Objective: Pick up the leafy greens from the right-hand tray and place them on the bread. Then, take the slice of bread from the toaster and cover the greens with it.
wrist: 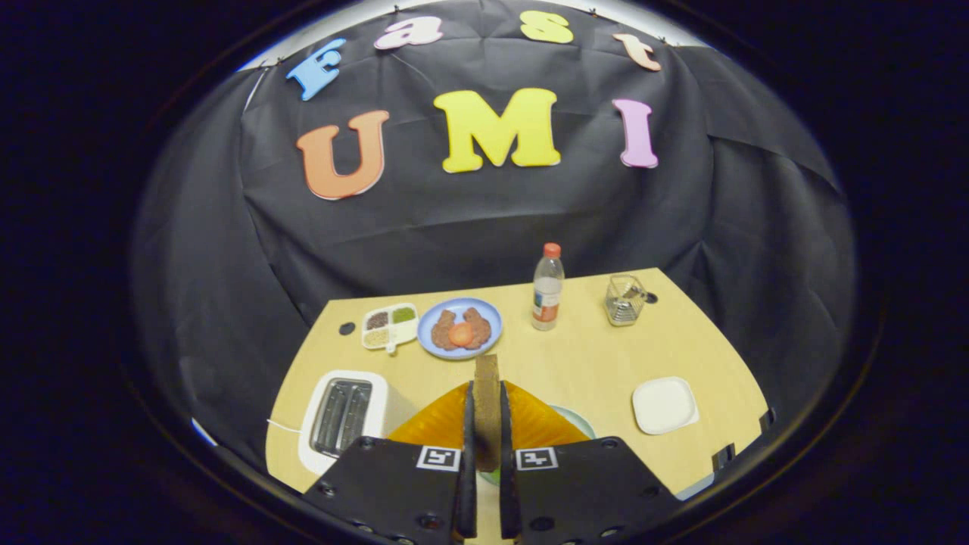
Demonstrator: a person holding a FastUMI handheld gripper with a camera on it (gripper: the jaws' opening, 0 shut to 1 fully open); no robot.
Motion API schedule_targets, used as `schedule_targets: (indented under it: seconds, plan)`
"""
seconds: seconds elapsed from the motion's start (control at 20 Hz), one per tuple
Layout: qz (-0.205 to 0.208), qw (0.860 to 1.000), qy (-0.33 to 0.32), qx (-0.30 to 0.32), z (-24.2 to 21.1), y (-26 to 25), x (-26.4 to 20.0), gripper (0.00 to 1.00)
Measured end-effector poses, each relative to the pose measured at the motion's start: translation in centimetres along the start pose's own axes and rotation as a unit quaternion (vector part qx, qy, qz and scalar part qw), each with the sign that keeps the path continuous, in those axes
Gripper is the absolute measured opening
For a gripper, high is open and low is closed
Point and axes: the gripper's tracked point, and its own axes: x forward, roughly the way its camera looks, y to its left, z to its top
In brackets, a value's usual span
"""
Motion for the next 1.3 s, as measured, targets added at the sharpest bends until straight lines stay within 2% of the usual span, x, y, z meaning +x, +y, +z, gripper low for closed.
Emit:
schedule_targets:
  seconds: [0.15,0.4,0.75,0.85,1.1,1.3]
  plan:
    - [-0.004,0.999,0.036,0.017,-3.4,-1.0,2.2,0.12]
    - [0.030,0.997,0.062,0.036,-7.1,0.7,5.9,0.12]
    - [-0.003,0.993,0.080,0.091,-9.3,-3.5,9.2,0.12]
    - [0.002,0.993,0.080,0.090,-9.5,-4.5,9.5,0.12]
    - [-0.024,0.991,0.096,0.087,-10.5,-7.1,10.2,0.12]
    - [-0.042,0.991,0.119,0.054,-12.4,-8.7,10.6,0.15]
